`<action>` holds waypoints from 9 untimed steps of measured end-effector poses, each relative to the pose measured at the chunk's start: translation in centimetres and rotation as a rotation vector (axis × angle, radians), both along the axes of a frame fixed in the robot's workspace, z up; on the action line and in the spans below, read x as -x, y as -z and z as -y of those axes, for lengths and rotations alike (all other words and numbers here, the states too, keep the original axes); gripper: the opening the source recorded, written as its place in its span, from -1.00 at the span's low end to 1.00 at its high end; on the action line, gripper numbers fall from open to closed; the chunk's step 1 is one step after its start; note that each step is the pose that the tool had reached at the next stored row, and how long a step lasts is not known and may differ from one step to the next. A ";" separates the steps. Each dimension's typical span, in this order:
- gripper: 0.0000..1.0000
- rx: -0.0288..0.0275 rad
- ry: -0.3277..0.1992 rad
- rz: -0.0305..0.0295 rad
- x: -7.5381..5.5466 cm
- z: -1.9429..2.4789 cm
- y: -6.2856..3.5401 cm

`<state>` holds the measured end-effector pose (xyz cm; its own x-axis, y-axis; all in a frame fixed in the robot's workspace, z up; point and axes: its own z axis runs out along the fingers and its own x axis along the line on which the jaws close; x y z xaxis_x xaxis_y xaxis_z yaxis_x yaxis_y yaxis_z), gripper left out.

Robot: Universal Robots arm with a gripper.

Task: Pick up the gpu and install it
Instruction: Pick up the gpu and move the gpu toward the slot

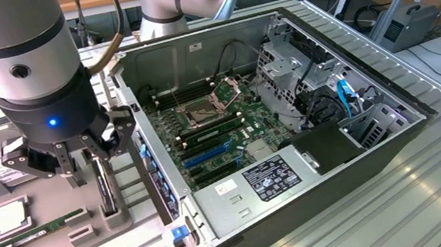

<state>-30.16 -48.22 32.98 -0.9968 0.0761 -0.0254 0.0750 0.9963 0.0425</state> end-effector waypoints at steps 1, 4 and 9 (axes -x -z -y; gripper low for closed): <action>-0.16 0.0000 0.000 0.0000 0.0 0.00 0.06; -0.16 0.0000 0.000 0.0000 0.0 0.00 0.11; -0.16 0.0000 0.000 0.0000 0.0 0.00 0.61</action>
